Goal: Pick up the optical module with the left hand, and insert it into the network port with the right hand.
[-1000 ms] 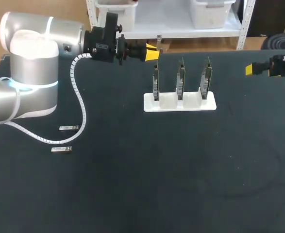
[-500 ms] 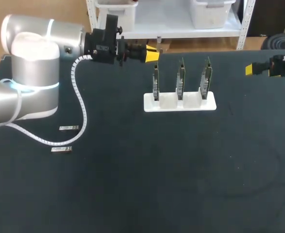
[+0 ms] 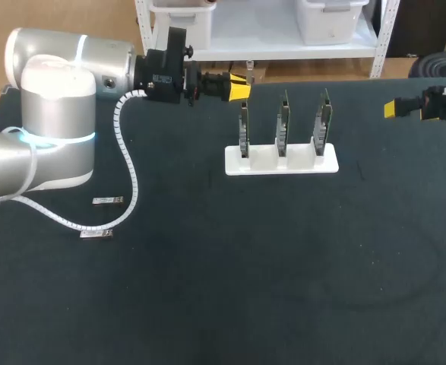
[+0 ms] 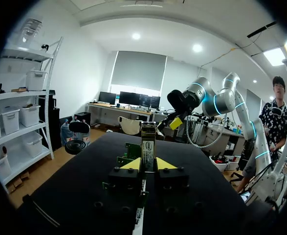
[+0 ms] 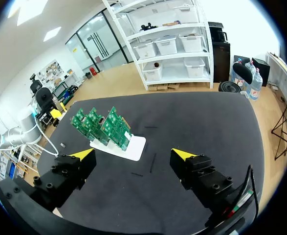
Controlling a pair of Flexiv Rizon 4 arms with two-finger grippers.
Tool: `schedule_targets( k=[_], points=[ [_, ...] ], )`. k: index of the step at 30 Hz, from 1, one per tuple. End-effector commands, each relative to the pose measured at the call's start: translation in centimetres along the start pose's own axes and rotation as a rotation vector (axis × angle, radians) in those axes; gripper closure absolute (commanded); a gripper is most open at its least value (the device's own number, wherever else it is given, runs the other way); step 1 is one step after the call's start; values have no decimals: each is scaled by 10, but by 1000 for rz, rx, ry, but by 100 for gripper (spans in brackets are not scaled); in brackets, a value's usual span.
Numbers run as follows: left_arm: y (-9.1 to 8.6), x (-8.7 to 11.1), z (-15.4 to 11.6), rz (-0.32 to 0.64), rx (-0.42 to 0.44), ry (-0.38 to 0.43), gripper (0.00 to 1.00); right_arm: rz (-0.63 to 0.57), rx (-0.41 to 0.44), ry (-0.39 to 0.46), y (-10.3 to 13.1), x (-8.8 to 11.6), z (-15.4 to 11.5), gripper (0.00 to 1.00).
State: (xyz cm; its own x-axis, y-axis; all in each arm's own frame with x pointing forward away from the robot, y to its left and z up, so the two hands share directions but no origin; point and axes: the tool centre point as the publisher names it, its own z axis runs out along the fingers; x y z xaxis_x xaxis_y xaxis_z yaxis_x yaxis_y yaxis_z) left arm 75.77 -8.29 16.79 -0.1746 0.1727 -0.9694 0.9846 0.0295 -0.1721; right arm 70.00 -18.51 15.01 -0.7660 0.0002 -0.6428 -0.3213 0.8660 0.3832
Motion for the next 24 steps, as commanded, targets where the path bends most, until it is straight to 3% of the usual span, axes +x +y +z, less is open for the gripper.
schedule_targets(
  k=[1,24],
  points=[
    [1,1,-1,2,0,-1,100,0,0,0,0,0,0,0],
    [1,6,-4,-15,-4,4,100,0,0,0,0,0,0,0]
  ],
)
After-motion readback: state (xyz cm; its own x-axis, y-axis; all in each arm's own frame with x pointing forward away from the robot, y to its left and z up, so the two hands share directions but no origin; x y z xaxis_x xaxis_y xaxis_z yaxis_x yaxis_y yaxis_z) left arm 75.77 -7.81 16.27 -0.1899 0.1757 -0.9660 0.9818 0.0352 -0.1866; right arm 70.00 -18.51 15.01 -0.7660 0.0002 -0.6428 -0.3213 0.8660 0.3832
